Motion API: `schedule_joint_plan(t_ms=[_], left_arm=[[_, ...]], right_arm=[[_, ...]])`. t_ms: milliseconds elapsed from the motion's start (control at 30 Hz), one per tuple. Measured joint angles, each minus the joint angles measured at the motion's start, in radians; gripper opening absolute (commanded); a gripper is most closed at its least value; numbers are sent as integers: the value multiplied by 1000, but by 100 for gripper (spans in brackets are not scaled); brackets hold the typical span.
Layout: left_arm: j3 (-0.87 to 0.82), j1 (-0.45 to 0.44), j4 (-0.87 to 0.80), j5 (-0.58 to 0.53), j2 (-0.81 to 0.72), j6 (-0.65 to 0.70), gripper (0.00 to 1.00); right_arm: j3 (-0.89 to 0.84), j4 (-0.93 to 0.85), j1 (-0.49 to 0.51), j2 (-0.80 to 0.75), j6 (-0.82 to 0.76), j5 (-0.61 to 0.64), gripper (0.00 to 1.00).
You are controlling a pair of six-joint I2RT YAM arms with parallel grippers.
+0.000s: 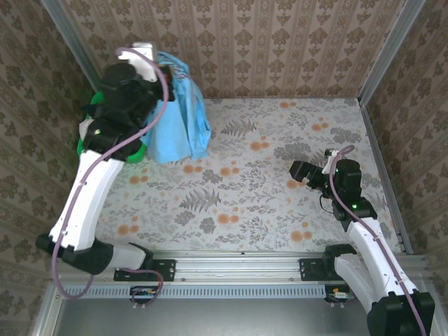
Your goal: Fold and stack the t-shirts
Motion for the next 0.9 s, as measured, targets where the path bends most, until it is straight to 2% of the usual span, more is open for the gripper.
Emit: schedule_joint_plan(t_ms=[233,300,400,433,467,500,600,667,800,900], left_arm=[[-98,-97,115,3,212,-150,0],[-163,-106,151,-6,249,-200,37],[-339,-81,234,-29,272,-294,57],[-399,-60,259,-26,278,-328,69],[-455,-27,274,-13,291,-359,95],[-491,3,284,2,308,-382,100],[-586,112,305,54,374,-423,100],[-650,166,306,68,384,-426,100],[-696,208,307,103,379,-414,100],[-697,214,324,140,368,-393,100]], right_arm=[[36,-56,0,0,-4,-3,99],[36,-69,0,0,-5,-2,98],[35,-74,2,0,-2,-3,93],[31,-72,6,0,0,-3,91],[24,-66,15,1,5,-4,89],[16,-60,29,5,11,-4,89],[-3,-37,138,54,27,18,88],[-3,-14,261,117,30,63,88],[41,32,476,314,26,167,83],[176,43,546,547,20,241,76]])
